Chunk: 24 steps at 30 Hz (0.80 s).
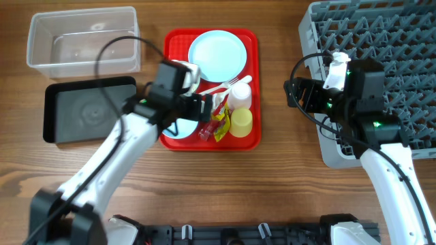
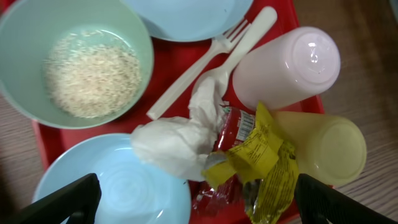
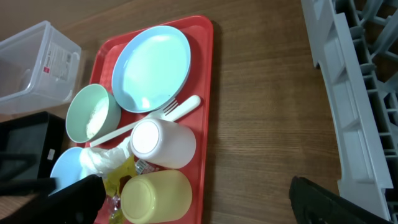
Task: Sort waste into correct bins and load items into the dishwasher rack
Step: 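Move the left gripper over the red tray toward the yellow wrapper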
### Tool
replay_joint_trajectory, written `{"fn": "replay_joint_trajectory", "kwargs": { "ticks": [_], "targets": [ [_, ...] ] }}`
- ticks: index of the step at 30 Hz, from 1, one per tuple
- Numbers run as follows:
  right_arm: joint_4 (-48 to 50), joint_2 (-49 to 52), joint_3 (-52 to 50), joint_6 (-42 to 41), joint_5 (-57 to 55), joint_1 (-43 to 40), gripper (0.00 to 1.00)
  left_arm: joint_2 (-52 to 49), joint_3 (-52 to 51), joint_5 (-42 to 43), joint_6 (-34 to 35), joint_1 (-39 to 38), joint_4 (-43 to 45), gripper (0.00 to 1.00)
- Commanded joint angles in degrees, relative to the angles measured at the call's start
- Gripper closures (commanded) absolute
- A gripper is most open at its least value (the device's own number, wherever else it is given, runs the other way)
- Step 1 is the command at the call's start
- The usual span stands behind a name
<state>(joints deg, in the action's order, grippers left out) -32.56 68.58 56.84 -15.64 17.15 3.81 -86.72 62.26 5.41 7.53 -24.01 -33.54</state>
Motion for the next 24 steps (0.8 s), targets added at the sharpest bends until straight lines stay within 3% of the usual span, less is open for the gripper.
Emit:
{"fn": "replay_joint_trajectory", "kwargs": {
  "ticks": [1,8,14,15,16,24],
  "targets": [
    [-0.63,0.11,1.05,-0.90,0.94,-0.28,0.00,-5.77,3.76,-3.04,-1.53,-2.47,-0.07,0.00],
    [-1.62,0.11,1.05,-0.90,0.94,-0.28,0.00,-9.66,4.72,-3.58,-6.91,-4.68,-0.42,0.00],
    [-1.60,0.11,1.05,-0.87,0.74,-0.28,0.00,-9.66,4.72,-3.58,-8.61,-4.81,0.63,0.09],
    [-1.62,0.11,1.05,-0.87,0.74,-0.28,0.00,-9.66,4.72,-3.58,-8.61,-4.81,0.63,0.17],
    [-1.66,0.11,1.05,-0.90,0.76,-0.28,0.00,-9.66,4.72,-3.58,-8.61,-4.81,0.61,0.19],
    [-1.79,0.11,1.01,-0.90,0.74,-0.28,0.00,-9.75,4.70,-3.61,-8.63,-4.81,1.07,0.25]
  ]
}}
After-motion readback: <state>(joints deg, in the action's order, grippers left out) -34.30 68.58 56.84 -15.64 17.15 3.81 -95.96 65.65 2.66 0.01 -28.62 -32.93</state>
